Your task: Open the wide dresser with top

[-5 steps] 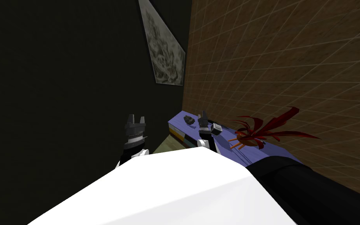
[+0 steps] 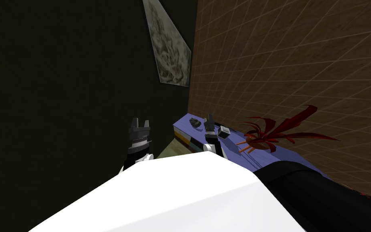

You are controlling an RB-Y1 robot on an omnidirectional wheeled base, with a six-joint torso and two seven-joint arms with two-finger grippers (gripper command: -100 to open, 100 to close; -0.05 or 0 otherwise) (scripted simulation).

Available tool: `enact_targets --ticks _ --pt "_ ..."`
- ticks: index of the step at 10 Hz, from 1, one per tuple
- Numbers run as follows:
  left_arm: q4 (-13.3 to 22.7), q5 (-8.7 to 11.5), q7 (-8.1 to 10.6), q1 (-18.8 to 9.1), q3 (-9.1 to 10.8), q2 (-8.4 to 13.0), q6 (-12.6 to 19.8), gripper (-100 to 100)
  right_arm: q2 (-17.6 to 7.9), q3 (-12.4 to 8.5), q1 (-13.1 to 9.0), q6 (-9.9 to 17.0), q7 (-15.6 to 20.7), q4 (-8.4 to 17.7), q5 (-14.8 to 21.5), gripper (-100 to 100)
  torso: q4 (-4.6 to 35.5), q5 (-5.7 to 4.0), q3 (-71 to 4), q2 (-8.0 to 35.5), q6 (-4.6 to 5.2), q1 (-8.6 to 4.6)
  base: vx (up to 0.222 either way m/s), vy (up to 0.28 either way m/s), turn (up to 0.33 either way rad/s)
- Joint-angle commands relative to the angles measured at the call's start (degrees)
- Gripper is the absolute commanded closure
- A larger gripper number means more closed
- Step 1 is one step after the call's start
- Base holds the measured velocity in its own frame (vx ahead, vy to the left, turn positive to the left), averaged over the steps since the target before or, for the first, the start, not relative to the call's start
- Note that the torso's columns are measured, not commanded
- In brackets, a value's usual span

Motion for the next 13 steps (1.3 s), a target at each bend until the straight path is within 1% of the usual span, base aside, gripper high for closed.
enact_targets --ticks 1,4,5,6,7,8,10,11,12,13 --pt "0.0 0.0 0.0 0.0 0.0 0.0 0.0 0 0.0 0.0 0.0 0.0 0.0 0.0 0.0 0 4.2 0.0 -8.4 4.2 0.0 0.0 0.0 0.0 0.0" --pt "0.0 0.0 0.0 0.0 0.0 0.0 0.0 0 0.0 0.0 0.0 0.0 0.0 0.0 0.0 0 16.9 0.0 -33.8 16.9 0.0 0.0 0.0 0.0 0.0" --pt "0.0 0.0 0.0 0.0 0.0 0.0 0.0 0 -1.9 0.3 -0.2 1.2 0.0 1.1 0.8 -100 21.1 0.0 -42.3 21.2 0.0 0.0 0.009 0.013 0.078" --pt "0.0 0.0 0.0 0.0 0.0 0.0 0.0 0 -3.2 0.6 -0.5 2.3 0.0 2.3 1.6 -100 23.0 0.01 -46.2 23.1 -0.01 0.04 0.015 0.029 0.123" --pt "0.0 0.0 0.0 0.0 0.0 0.0 0.0 0 -4.4 1.1 -0.8 3.8 0.0 3.8 2.7 -100 23.6 0.02 -47.4 23.6 -0.01 0.08 0.028 0.04 0.139" --pt "0.0 0.0 0.0 0.0 -0.01 0.0 0.0 0 -4.4 1.1 -0.8 3.8 0.0 3.8 2.7 -100 23.7 0.03 -47.6 23.7 0.0 0.09 0.021 0.037 0.042" --pt "0.0 0.0 0.0 0.0 -0.01 0.0 0.0 0 -6.4 2.2 -1.6 7.3 0.0 7.5 5.6 -100 23.8 0.0 -47.6 23.8 -0.01 0.01 0.027 0.043 0.161" --pt "0.0 0.0 0.0 0.0 -0.01 0.0 0.0 0 -6.4 2.2 -1.6 7.9 0.0 7.7 5.6 -100 23.8 0.0 -47.7 23.8 -0.01 0.02 0.026 0.04 0.075" --pt "0.0 0.0 0.0 0.0 0.0 0.0 0.0 0 -7.2 2.9 -2.1 9.5 -0.1 10.1 7.4 -100 23.8 0.01 -47.6 23.9 0.02 0.0 0.033 0.055 0.165" --pt "0.0 0.0 0.0 0.0 -0.01 0.0 0.0 0 -7.2 2.9 -2.1 10.3 -0.1 10.1 7.4 -100 23.8 0.01 -47.6 23.8 -0.02 0.05 0.023 0.044 0.084"
